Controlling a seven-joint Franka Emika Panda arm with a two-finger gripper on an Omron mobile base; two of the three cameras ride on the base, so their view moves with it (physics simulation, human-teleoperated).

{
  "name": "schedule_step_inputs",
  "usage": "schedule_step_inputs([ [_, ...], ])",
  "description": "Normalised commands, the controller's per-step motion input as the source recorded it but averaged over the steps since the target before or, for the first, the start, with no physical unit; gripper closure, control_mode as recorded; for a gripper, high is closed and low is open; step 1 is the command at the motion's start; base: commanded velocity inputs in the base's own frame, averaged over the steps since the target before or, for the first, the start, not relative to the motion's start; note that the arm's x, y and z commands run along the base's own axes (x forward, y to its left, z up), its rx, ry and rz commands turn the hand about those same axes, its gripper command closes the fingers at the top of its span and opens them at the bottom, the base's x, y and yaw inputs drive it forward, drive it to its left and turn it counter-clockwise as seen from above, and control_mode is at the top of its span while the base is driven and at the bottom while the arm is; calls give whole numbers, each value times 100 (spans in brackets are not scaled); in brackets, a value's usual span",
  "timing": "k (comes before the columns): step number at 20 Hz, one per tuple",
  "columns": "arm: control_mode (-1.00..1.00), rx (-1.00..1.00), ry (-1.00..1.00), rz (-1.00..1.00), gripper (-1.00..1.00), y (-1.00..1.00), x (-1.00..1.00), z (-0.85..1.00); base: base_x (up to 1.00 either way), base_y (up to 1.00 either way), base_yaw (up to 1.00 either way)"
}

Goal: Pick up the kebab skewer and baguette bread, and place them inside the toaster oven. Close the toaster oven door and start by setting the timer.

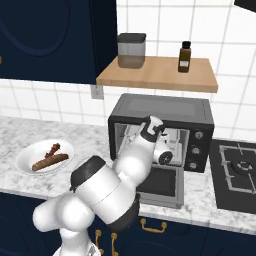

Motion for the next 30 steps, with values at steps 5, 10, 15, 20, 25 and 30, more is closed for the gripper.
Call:
schedule_step_inputs([
  [5,-100,-9,26,0,-100,-13,-14,-81,0,0,0],
  [10,-100,-8,17,0,-100,-6,-92,-99,0,0,0],
  [15,-100,-12,16,-1,-100,0,-100,-87,0,0,0],
  [20,-100,-14,24,-3,-100,0,-100,-52,0,0,0],
  [25,-100,-12,32,-1,-100,0,-99,-23,0,0,0],
  [30,-100,0,6,0,-100,18,-78,95,0,0,0],
])
